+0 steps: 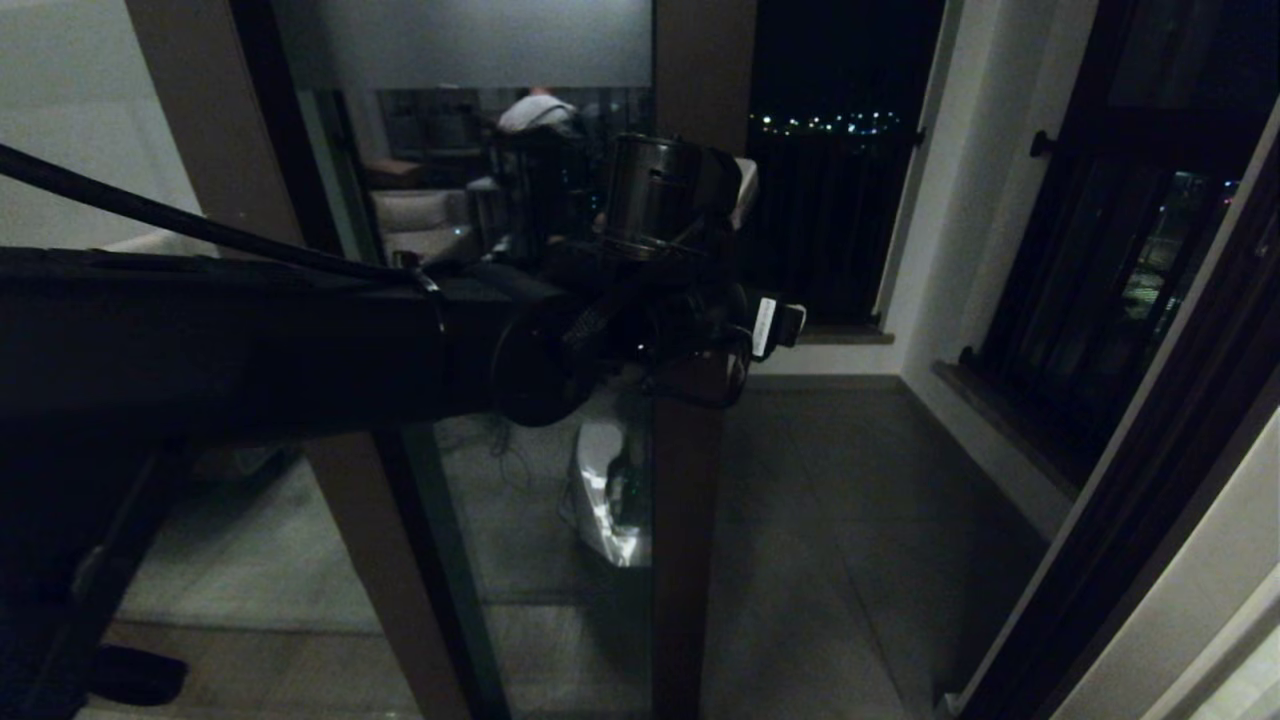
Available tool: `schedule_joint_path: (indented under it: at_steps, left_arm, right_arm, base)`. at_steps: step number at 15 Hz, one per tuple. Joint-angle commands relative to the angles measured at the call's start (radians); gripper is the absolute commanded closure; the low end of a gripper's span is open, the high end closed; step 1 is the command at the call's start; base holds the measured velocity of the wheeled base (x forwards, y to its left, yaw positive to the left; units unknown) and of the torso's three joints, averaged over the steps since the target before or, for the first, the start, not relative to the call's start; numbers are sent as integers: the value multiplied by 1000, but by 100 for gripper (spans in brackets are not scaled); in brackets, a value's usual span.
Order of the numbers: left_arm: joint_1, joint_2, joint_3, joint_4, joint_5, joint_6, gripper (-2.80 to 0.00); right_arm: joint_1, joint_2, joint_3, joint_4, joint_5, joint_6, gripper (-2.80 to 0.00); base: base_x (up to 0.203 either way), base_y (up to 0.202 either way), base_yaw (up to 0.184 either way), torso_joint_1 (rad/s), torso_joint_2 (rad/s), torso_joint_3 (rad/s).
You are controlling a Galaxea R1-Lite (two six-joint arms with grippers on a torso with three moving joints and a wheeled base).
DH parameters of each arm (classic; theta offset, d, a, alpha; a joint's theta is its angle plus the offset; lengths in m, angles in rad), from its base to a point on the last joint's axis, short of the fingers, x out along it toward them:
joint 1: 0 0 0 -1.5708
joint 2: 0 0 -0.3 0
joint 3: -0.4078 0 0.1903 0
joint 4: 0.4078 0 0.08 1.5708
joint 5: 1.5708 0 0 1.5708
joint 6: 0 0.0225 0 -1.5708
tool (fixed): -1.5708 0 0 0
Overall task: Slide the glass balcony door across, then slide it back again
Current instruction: Close the slid door
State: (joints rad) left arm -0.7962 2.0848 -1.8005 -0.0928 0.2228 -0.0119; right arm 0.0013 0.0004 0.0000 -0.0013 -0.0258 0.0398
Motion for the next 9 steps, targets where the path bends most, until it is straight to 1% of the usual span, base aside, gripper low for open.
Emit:
schedule_joint_path:
  at_steps: [1,4,5,7,9]
  left_arm:
    - [-8,-169,122,-1,7,-1,-280]
    - [-9,-398,320,0,25,-1,-280]
    - [-7,-482,398,0,39,0,0]
    - [19,-677,559,2,65,0,0]
    - [91,-899,709,25,78,2,0]
  right_arm:
    - [0,1,0,0,0,0,0]
    - [-1,1,0,0,0,0,0]
    - [0,1,0,0,0,0,0]
    - [-1,1,0,0,0,0,0]
    - [0,1,0,0,0,0,0]
  base:
    - [0,0,0,0,0,0]
    - [0,0,0,0,0,0]
    - [0,0,0,0,0,0]
    - [0,0,0,0,0,0]
    - [0,0,0,0,0,0]
